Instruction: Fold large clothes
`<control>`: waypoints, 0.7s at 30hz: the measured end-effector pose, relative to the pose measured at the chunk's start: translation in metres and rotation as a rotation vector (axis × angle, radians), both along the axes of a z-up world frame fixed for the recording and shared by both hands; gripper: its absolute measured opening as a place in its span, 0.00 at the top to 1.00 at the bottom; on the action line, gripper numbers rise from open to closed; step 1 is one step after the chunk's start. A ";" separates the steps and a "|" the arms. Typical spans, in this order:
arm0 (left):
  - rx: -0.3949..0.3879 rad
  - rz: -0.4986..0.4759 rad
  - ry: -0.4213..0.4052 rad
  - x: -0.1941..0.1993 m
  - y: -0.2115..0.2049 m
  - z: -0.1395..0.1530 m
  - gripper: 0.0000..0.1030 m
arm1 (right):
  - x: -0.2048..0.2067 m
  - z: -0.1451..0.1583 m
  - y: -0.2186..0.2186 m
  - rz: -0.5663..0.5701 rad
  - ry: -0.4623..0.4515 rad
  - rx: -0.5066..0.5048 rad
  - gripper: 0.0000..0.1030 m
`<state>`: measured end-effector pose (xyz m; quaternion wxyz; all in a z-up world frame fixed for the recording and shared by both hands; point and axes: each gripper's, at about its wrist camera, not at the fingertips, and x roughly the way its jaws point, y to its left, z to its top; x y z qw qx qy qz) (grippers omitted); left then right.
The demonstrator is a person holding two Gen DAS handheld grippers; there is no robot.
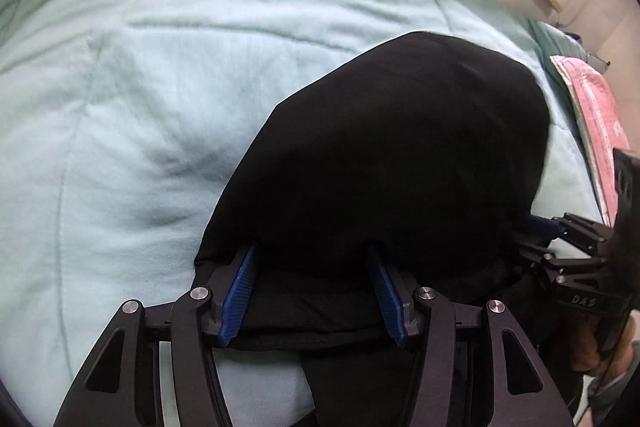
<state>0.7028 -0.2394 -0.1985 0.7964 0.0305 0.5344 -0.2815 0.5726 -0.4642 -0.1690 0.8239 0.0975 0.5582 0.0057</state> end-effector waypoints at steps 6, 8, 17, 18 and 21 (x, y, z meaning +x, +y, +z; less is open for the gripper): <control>-0.130 -0.040 -0.082 -0.025 0.012 0.051 0.44 | 0.008 0.086 0.014 0.107 -0.209 0.004 0.45; -0.128 -0.047 -0.098 -0.030 0.011 0.058 0.44 | 0.032 0.105 0.018 0.118 -0.258 0.031 0.45; -0.053 -0.014 -0.028 -0.014 0.004 0.003 0.44 | 0.129 -0.011 0.042 0.139 0.067 -0.052 0.48; -0.048 -0.014 -0.029 -0.013 0.004 0.001 0.44 | 0.124 -0.019 0.038 0.119 0.059 -0.028 0.48; -0.038 -0.020 -0.036 -0.013 0.004 -0.001 0.44 | 0.109 -0.013 0.027 0.093 -0.003 0.040 0.48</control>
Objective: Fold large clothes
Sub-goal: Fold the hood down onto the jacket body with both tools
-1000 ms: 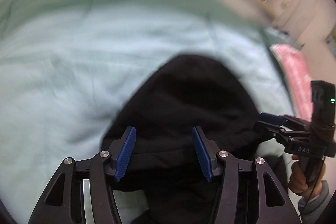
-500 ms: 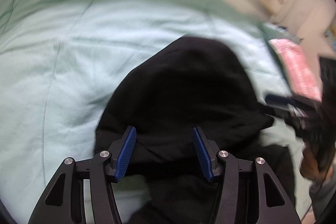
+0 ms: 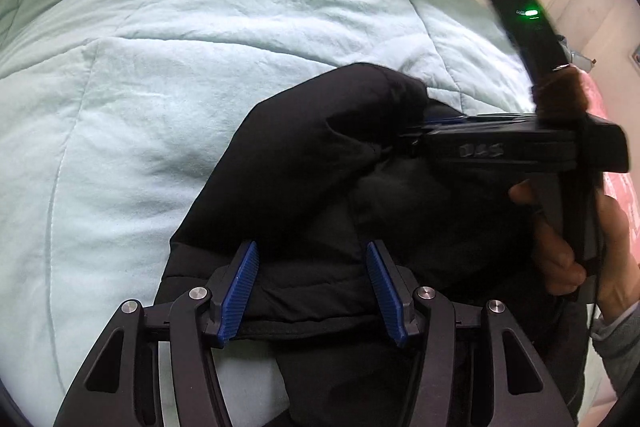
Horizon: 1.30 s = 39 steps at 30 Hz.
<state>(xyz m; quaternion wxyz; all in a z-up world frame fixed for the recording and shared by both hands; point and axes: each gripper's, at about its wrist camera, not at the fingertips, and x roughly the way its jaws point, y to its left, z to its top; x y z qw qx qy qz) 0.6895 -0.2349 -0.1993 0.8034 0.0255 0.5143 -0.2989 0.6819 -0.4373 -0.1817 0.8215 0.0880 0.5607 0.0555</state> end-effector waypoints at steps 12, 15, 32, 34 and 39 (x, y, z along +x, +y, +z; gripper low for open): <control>-0.153 -0.009 -0.037 0.010 0.033 0.073 0.44 | -0.095 0.064 -0.044 0.045 -0.056 -0.021 0.50; -0.074 0.012 0.062 0.022 0.029 0.034 0.44 | -0.100 0.019 -0.052 0.024 0.056 -0.007 0.50; -0.203 -0.127 -0.003 0.058 0.035 0.078 0.18 | -0.059 0.066 -0.107 0.050 -0.105 0.134 0.31; -0.188 -0.155 0.082 0.083 0.021 0.059 0.18 | -0.045 0.056 -0.116 0.063 -0.073 0.167 0.31; -0.189 -0.238 0.211 0.100 0.001 0.020 0.18 | -0.017 0.026 -0.119 0.096 -0.004 0.222 0.31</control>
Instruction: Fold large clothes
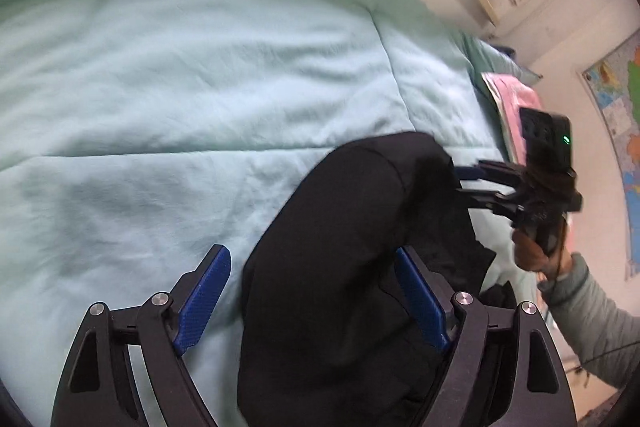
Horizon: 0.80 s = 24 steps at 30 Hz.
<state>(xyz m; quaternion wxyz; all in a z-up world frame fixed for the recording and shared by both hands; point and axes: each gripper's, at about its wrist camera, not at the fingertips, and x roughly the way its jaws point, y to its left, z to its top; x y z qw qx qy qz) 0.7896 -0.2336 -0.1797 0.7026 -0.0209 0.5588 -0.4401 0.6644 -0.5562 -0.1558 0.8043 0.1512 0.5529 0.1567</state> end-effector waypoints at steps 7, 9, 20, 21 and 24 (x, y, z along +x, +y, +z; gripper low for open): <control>0.041 0.013 0.038 -0.010 -0.027 -0.024 0.60 | 0.009 -0.023 0.038 0.119 0.059 0.020 0.69; 0.008 -0.001 -0.014 -0.029 -0.023 -0.005 0.83 | -0.006 -0.001 0.048 0.147 0.007 -0.024 0.85; -0.046 -0.088 -0.342 -0.224 0.044 0.150 0.86 | -0.199 0.161 0.133 0.185 -0.306 -0.255 0.87; -0.029 -0.089 -0.373 -0.249 0.050 0.158 0.85 | -0.220 0.169 0.144 0.188 -0.317 -0.276 0.87; 0.033 -0.083 -0.429 -0.303 0.061 0.165 0.81 | -0.274 0.176 0.176 0.204 -0.334 -0.357 0.87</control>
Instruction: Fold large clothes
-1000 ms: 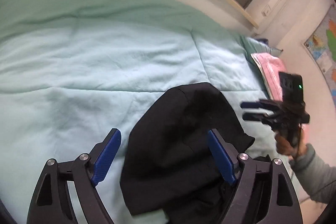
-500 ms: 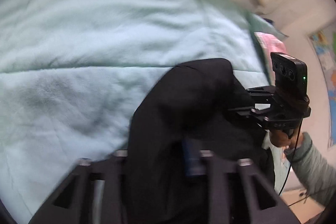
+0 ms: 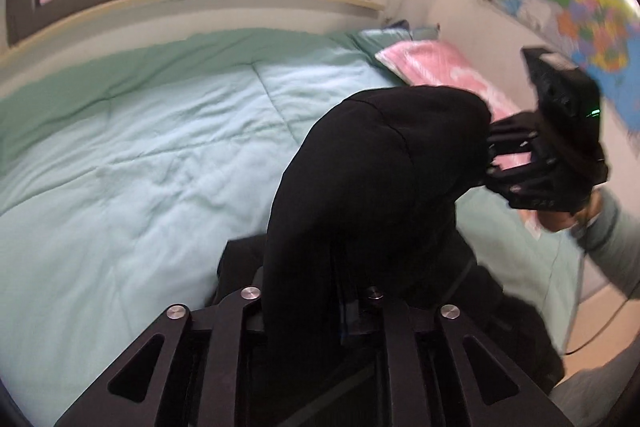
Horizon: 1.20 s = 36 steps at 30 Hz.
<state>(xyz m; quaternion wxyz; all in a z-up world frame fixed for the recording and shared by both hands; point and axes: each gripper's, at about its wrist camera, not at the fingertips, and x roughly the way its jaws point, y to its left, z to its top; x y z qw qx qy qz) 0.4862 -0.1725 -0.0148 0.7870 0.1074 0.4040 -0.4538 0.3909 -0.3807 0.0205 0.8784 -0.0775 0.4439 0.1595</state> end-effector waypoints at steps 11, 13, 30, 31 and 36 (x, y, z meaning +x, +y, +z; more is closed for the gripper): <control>0.319 0.057 -0.036 -0.139 0.032 -0.088 0.69 | -0.134 -0.079 0.058 -0.098 0.139 -0.169 0.81; 0.358 0.075 0.017 -0.153 0.047 -0.099 0.69 | -0.151 -0.085 0.052 -0.134 0.194 -0.135 0.81; -0.056 0.285 0.333 -0.062 0.044 -0.053 0.54 | -0.030 -0.073 0.061 -0.420 0.232 0.197 0.54; -0.028 0.300 0.407 -0.059 0.041 -0.081 0.54 | -0.030 -0.091 0.064 -0.420 0.271 0.184 0.54; 0.080 0.351 0.500 -0.072 0.037 -0.173 0.55 | -0.041 -0.182 0.059 -0.511 0.374 0.163 0.55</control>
